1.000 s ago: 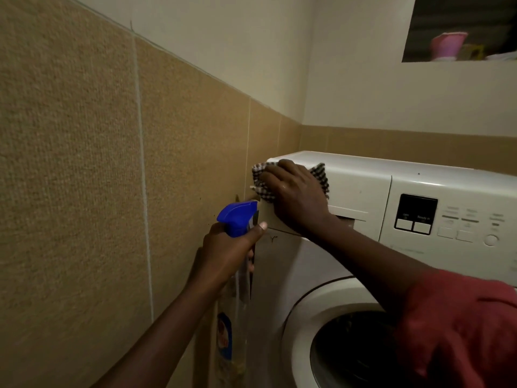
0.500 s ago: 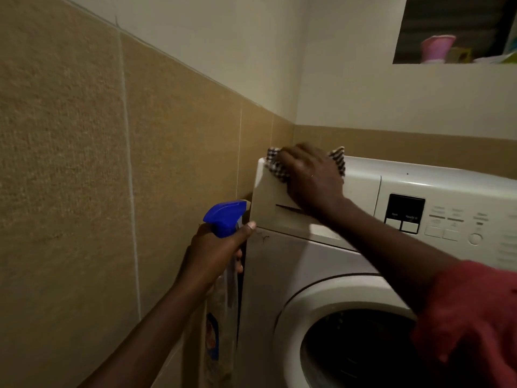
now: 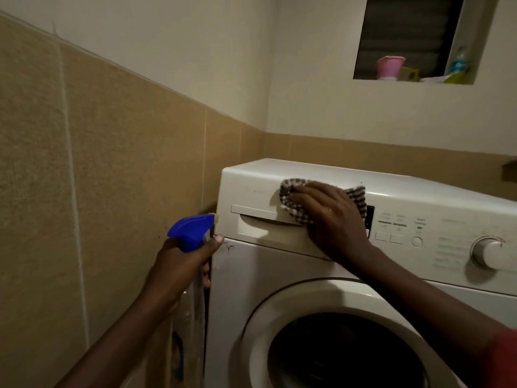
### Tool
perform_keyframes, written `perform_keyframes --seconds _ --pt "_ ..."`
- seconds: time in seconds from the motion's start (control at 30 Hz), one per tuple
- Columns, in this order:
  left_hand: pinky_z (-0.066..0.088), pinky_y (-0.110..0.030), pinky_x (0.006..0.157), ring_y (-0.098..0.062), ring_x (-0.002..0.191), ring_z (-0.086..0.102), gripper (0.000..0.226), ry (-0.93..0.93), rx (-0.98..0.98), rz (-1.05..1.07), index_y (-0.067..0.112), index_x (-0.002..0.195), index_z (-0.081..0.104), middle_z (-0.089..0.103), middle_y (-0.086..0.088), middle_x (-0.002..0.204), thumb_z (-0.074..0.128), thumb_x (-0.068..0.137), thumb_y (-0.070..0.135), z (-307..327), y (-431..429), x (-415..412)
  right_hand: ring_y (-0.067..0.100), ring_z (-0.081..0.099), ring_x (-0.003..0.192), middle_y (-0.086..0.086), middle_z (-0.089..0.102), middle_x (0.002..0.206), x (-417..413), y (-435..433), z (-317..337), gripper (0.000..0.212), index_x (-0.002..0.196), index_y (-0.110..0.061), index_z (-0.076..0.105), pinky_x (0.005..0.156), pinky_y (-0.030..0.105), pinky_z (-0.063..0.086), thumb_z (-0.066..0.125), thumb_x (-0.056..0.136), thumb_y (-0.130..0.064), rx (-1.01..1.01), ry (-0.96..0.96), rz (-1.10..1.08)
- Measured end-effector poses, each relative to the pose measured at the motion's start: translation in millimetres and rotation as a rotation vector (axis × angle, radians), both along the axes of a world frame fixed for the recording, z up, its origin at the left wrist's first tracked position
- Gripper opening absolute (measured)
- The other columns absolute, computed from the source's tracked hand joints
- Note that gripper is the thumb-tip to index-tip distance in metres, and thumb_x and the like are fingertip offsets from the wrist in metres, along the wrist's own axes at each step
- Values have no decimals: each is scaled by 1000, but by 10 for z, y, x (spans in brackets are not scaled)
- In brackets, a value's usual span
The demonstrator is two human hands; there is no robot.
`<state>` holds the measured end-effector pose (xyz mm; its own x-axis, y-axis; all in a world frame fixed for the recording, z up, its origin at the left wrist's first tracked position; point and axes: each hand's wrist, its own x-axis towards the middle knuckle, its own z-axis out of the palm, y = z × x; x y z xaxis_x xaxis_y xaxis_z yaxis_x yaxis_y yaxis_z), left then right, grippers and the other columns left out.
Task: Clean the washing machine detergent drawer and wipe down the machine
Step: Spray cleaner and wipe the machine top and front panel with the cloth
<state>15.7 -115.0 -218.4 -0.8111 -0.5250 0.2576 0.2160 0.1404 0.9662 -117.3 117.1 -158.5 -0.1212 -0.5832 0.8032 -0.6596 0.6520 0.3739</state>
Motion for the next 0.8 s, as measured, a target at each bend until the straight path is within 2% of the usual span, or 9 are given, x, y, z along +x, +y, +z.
perform_keyframes --seconds 0.07,0.13,0.23,0.33,0.43,0.6,0.7,0.8 --pt "50 -33 57 -23 51 56 25 -5 0 -13 8 82 60 58 -9 59 71 84 30 8 18 -10 28 58 114 5 67 122 -7 129 19 53 115 -12 69 89 40 47 69 64 4 3 -19 32" --pt "50 -31 55 -23 52 56 24 -4 -7 -19 7 83 60 58 -10 60 70 85 29 14 17 -18 29 58 108 7 68 117 -46 152 209 52 114 -11 68 82 40 49 66 65 6 -108 -47 15" --pt "49 -31 52 -22 52 56 24 -8 -18 -20 6 85 60 57 -10 62 70 86 28 -10 21 -22 28 55 105 5 67 117 -27 143 258 50 114 -12 67 79 35 42 64 67 5 -200 -87 -37" --pt "50 -33 55 -23 52 56 25 -25 -6 -24 6 84 60 57 -10 61 70 85 28 -43 28 -17 26 52 101 5 67 115 24 245 -150 46 110 -12 68 75 30 34 74 66 2 -124 -46 -45" --pt "50 -31 53 -22 50 57 26 -30 -16 -35 6 83 59 58 -10 60 70 85 29 -36 44 -29 26 51 104 4 67 115 34 334 -300 51 108 -13 70 76 33 36 76 60 3 0 -9 -20" --pt "50 -25 45 -16 44 55 25 -48 -16 -73 3 85 60 57 -7 56 69 87 27 -36 84 -50 28 50 93 5 66 108 32 189 -185 46 107 -12 68 71 34 39 70 64 2 -136 -55 -56" --pt "50 -22 42 -15 41 55 26 -50 -20 -85 2 86 60 57 -6 53 69 87 26 -31 107 -49 26 46 91 4 64 106 105 184 -517 46 107 -14 68 69 34 37 72 63 -2 -22 -34 -46" --pt "50 -23 42 -16 41 56 26 -34 -18 -97 3 84 60 58 -4 51 70 86 27 11 121 -58 27 47 99 3 63 111 105 171 -552 52 111 -17 68 72 35 37 69 61 -3 36 -15 -74"
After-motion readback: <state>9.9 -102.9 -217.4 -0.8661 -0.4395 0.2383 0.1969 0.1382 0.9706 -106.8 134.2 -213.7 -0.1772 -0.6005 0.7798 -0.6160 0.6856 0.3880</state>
